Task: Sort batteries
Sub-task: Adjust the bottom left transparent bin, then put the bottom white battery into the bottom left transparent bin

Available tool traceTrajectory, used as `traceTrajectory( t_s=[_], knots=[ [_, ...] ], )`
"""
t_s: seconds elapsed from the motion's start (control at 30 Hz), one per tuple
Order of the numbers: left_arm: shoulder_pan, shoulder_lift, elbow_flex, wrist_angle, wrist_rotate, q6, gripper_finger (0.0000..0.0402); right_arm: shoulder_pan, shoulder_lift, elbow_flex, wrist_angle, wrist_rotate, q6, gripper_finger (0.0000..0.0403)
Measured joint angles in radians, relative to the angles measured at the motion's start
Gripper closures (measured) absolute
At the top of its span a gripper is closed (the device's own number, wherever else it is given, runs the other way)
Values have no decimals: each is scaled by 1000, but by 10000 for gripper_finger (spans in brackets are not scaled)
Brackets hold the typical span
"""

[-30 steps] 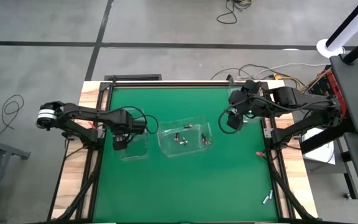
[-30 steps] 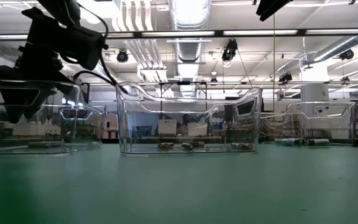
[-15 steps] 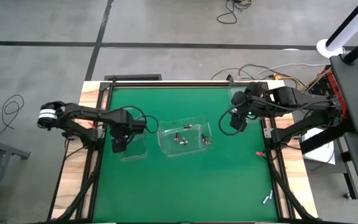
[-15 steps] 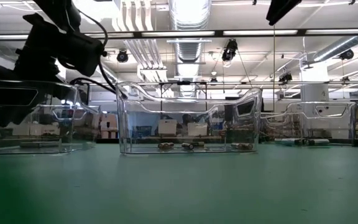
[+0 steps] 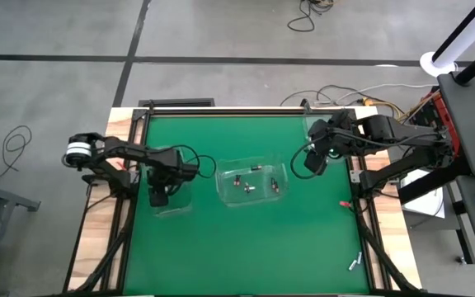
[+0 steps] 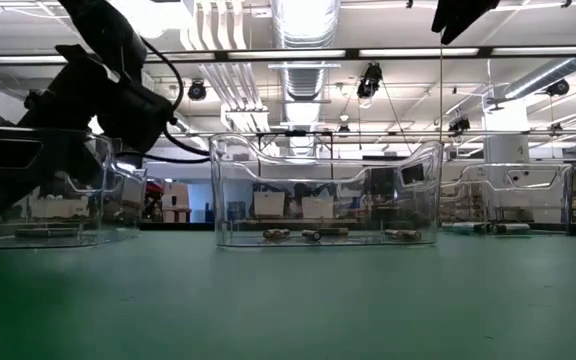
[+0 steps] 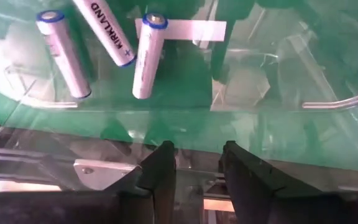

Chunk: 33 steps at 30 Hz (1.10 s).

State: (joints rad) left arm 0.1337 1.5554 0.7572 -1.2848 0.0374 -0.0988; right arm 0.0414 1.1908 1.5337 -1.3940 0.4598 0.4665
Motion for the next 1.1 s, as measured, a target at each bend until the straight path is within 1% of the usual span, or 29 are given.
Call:
traceTrajectory(
  t_s=[0.1, 0.27, 0.43, 0.57, 0.63, 0.73, 0.8, 0.87, 0.93, 1.0, 1.1],
  knots=[
    [0, -60, -6, -6, -27, -15, 287, 0, 0, 0, -1, 0, 19, 84],
    [0, -207, -8, -8, -80, -39, 287, 0, 0, 0, -2, 0, 48, 90],
    [-1, -338, 0, -19, -74, -54, 288, 0, 2, 0, -3, -4, 49, 83],
    [-1, -422, 51, -44, -45, -158, 288, 0, 2, -13, -29, -102, 48, 73],
    [-2, -471, 92, -24, -46, -226, 288, 3, 2, -29, -56, -159, 63, 69],
    [-2, -558, 141, 95, -97, -327, 288, 12, 2, -74, -91, -276, 112, 66],
    [-3, -624, 159, 234, -179, -393, 288, 36, 2, -113, -117, -373, 181, 66],
    [-8, -687, 160, 396, -279, -428, 288, 93, 2, -157, -129, -473, 263, 68],
    [-15, -737, 152, 563, -372, -423, 288, 168, 2, -205, -127, -555, 342, 72],
    [-18, -772, 142, 702, -443, -379, 287, 256, 5, -257, -109, -606, 426, 75],
    [-18, -791, 132, 869, -493, -285, 287, 389, 21, -331, -22, -663, 537, 80]
  ],
)
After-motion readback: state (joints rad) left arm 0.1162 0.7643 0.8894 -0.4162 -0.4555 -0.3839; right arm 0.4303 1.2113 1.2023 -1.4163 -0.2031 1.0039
